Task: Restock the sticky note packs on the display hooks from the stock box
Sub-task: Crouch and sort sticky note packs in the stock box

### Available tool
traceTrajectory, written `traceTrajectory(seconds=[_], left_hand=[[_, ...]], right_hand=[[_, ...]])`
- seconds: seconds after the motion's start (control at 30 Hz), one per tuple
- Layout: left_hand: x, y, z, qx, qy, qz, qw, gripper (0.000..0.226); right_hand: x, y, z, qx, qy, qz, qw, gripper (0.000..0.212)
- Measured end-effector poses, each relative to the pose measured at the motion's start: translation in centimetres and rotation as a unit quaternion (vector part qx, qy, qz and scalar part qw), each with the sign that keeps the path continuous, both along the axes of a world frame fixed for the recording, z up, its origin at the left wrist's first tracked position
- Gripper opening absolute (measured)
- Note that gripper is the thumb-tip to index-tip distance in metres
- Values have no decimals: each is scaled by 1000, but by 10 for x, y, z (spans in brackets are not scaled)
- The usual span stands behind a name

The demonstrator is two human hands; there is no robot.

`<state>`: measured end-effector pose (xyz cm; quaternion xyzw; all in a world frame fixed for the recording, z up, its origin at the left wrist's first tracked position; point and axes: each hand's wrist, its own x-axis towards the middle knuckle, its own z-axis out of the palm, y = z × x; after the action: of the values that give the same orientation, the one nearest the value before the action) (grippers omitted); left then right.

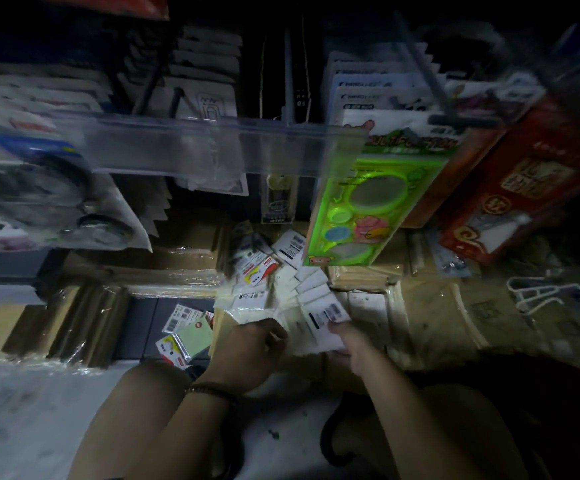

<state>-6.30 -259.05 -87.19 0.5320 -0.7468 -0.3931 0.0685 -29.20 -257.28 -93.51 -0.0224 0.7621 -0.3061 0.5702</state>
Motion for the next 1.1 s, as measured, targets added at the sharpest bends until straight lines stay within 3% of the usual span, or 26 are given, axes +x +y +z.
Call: traceTrajectory(seconds=[0.1,0.17,0.2,0.27,0.33,0.4,0.5,0.57,0.67,0.8,0.93,1.1], left_hand=[[-3,2,3,56,21,43,997,23],[-10,6,12,140,116,108,977,30],[-14,9,21,191,168,155,954,33],[-19,14,37,326,276,233,874,52],[-19,20,53,421,353,248,798,73],[-17,29,64,444,385,243,772,76],[-12,47,75,393,427,250,775,51],[-8,59,79,352,460,262,772,44],[-3,79,93,311,499,267,764,31],[7,111,121,292,532,234,759,39],[18,126,170,255,511,185,800,45],[22,114,235,111,462,170,863,47]], right_hand=[[-3,15,24,-93,81,-8,992,19],[1,27,46,-183,135,-4,974,16],[5,35,59,-225,164,9,960,17],[14,56,75,-307,217,63,925,21],[22,74,89,-379,255,138,879,27],[28,86,104,-434,305,228,816,41],[38,96,117,-473,374,277,748,60],[42,106,124,-470,376,297,741,64],[47,127,140,-473,303,300,771,60],[55,145,174,-483,260,170,819,19],[59,143,221,-485,197,86,848,16],[54,133,302,-536,217,103,809,30]])
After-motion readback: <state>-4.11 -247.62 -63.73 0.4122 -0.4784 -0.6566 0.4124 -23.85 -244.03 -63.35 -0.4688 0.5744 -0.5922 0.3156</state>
